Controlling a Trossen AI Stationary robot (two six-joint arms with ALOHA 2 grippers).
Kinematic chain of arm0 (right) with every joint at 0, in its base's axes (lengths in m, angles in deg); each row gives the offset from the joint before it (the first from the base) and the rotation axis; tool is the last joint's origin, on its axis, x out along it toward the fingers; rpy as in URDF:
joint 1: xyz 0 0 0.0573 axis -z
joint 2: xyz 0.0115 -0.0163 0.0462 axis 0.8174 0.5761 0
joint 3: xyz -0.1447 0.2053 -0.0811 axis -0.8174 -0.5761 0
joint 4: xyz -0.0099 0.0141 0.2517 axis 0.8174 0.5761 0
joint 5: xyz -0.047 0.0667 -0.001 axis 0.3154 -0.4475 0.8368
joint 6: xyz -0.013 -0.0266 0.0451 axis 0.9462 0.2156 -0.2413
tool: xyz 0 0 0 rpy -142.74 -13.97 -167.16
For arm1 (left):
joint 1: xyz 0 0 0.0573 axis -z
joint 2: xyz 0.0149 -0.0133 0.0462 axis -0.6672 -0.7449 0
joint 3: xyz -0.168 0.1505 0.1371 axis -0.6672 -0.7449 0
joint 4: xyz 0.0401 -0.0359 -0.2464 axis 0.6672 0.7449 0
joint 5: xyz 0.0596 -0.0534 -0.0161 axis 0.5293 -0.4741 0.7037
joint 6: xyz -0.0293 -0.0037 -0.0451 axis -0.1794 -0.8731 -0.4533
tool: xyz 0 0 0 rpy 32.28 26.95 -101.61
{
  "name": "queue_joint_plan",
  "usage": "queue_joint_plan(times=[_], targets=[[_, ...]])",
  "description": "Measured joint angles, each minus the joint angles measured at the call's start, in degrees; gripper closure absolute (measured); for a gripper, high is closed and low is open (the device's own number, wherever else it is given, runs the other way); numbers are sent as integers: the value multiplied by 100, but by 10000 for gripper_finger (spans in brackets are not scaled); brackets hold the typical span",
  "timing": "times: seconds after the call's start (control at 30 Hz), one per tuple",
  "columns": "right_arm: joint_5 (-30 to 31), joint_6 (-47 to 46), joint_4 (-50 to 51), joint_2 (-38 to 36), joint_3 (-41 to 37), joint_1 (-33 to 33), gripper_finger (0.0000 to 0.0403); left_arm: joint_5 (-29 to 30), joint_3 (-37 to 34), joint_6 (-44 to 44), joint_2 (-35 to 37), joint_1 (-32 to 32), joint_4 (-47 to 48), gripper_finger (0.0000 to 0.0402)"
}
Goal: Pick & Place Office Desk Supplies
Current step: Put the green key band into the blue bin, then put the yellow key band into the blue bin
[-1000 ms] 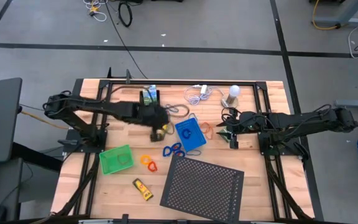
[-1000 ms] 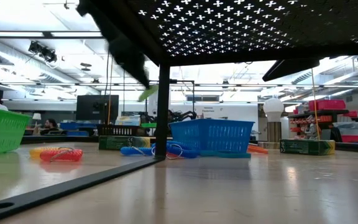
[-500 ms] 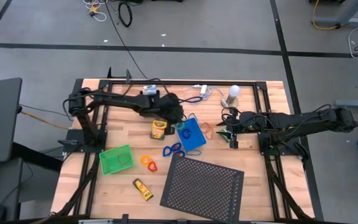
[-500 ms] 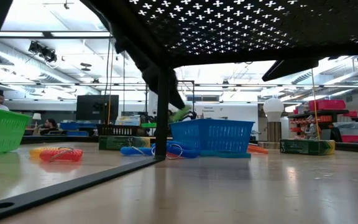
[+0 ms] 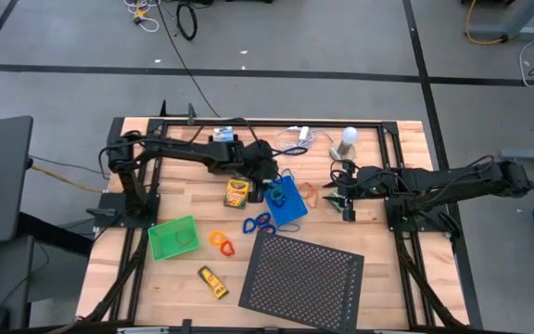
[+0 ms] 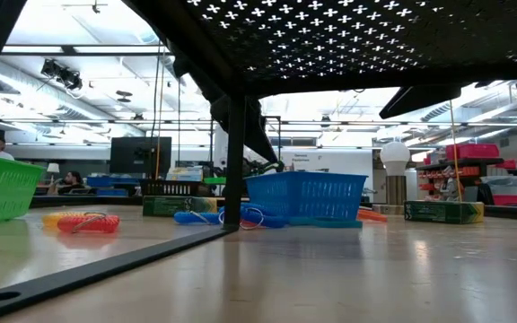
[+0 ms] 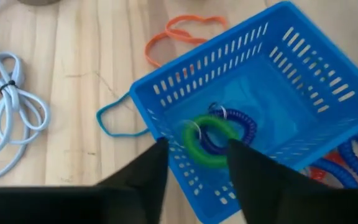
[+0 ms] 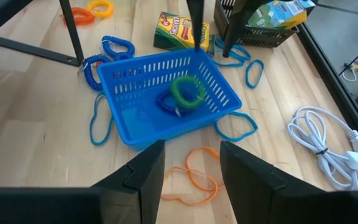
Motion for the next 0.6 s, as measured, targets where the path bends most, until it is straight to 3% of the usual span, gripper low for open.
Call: queue_joint_plan(times=[0.13, 0.23, 0.47, 0.6], targets=[[-1, 0, 2, 0, 0, -2, 238, -120, 0, -46, 99, -6, 185, 146], [-1, 1, 5, -1, 0, 0, 238, -117, -4, -149, 278, -7, 652, 117], [-1, -4, 13, -2, 0, 0, 238, 295, -34, -800, 862, 224, 2572, 116], [-1, -48, 15, -2, 0, 0, 238, 430, -410, -1163, 1100, 626, 2997, 119]])
